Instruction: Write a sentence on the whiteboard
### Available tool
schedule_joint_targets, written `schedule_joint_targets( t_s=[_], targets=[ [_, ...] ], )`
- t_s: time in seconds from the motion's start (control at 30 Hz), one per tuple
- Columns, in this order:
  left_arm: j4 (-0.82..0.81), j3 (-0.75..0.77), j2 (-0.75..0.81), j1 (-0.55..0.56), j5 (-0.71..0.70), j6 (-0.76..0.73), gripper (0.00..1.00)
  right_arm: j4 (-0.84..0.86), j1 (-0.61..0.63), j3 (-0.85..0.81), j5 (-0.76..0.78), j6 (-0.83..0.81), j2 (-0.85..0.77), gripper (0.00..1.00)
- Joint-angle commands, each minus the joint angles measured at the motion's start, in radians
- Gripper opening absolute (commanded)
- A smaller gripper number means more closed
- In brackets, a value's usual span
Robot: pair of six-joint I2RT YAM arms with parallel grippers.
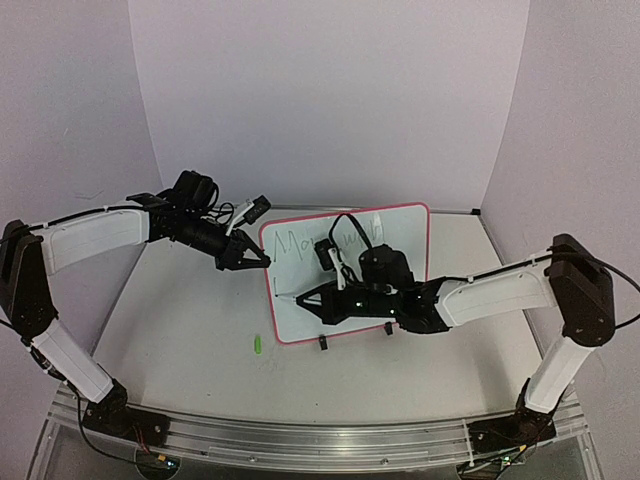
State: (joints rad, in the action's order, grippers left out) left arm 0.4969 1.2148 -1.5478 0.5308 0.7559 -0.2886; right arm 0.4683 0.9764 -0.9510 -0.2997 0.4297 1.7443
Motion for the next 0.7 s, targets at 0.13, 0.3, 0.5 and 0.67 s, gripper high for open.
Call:
schedule_joint_targets(
  t_s=[0.13, 0.3, 0.5, 0.67],
  targets=[
    [0.007, -0.003, -0.025, 0.005, -0.058, -0.030, 0.00, 0.001, 0.003, 0.006, 0.019, 0.013, 0.016, 0.00],
    [0.007, -0.003, -0.025, 0.005, -0.058, -0.030, 0.00, 0.026, 0.011, 0.014, -0.019, -0.005, -0.049, 0.00],
    [0.007, -0.003, -0.023, 0.005, -0.058, -0.030, 0.00, 0.065, 0.025, 0.012, -0.015, -0.001, -0.101, 0.00],
    [0.008, -0.003, -0.022, 0.005, -0.057, -0.030, 0.00, 0.048, 0.027, -0.012, 0.077, -0.002, -0.085, 0.00]
  ],
)
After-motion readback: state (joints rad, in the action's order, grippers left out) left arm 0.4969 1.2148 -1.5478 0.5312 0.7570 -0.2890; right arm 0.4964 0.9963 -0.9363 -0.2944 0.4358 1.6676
